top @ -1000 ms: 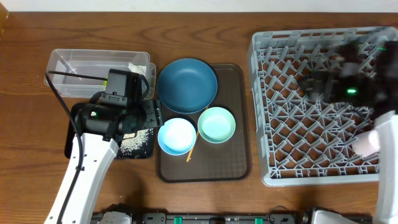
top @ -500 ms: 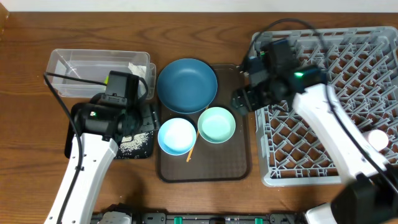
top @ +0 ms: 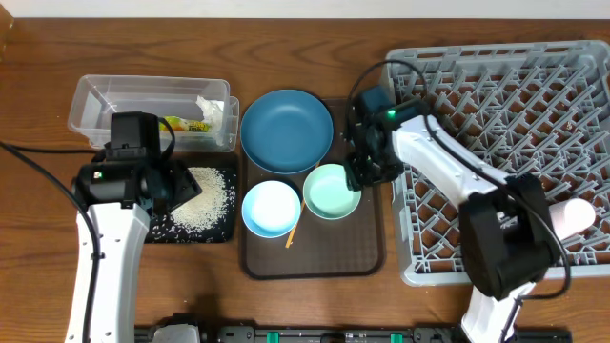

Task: Sort waste into correct bins and load items into the dishwasher rack
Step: 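Grasp the mint-green bowl with the right gripper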

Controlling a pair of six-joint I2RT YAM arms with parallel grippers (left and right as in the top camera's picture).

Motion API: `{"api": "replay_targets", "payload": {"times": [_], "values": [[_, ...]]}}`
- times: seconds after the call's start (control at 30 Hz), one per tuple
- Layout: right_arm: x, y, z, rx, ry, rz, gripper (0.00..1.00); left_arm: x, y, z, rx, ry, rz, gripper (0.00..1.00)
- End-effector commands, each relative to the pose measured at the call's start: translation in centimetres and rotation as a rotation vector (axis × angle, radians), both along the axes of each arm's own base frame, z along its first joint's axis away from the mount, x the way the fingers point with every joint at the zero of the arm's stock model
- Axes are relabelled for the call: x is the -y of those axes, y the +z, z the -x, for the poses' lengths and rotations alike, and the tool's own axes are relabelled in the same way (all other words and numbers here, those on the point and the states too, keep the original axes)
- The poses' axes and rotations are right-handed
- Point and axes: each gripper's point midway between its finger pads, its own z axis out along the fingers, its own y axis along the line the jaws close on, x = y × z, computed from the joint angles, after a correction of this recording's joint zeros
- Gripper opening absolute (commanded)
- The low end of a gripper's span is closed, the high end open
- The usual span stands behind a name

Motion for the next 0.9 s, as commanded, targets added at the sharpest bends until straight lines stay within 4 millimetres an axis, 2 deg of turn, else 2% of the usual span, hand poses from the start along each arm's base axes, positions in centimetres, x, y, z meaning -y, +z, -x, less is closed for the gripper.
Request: {"api": "replay_targets", "payload": {"times": [0.0, 0.1, 0.23, 0.3, 0.37, 0.57, 0.67, 0.87], "values": [[0.0, -1.2, 0.5, -0.028, -0.024, 0.042, 0.37, -0.5, 0.2, 0.1, 0.005, 0.024, -0.016, 0.74], [-0.1, -1.4, 0.7, -0.037, -0.021, 0.048, 0.22, -0.5, 0.2, 0.1, 0.005, 0.023, -0.016, 0.74], [-0.1, -0.7, 0.5, -0.022, -0.035, 0.04, 0.19, -0.5, 0.2, 0.1, 0.005, 0.023, -0.016, 0.74], [0.0, 0.2, 0.2, 0.0, -0.042, 0.028, 0.11, -0.5, 0.2, 0.1, 0.005, 0.023, -0.016, 0.74], [0.3, 1.9, -0.5, 0.04, -0.053, 0.018, 0.02, -0.5, 0.2, 0.1, 0.005, 0.023, -0.016, 0.74], [2.6, 8.9, -3.0, 0.255, -0.107, 0.031, 0.01, -0.5, 0.2, 0.0, 0.005, 0.024, -0.016, 0.74], [5.6, 12.7, -4.0, 0.397, -0.167, 0.094, 0.01, -0.5, 0.2, 0.0, 0.005, 0.023, -0.016, 0.74], [15.3, 19.1, -5.8, 0.672, -0.374, 0.401, 0.01, -0.5, 0.3, 0.0, 0.006, 0.024, -0.016, 0.74]]}}
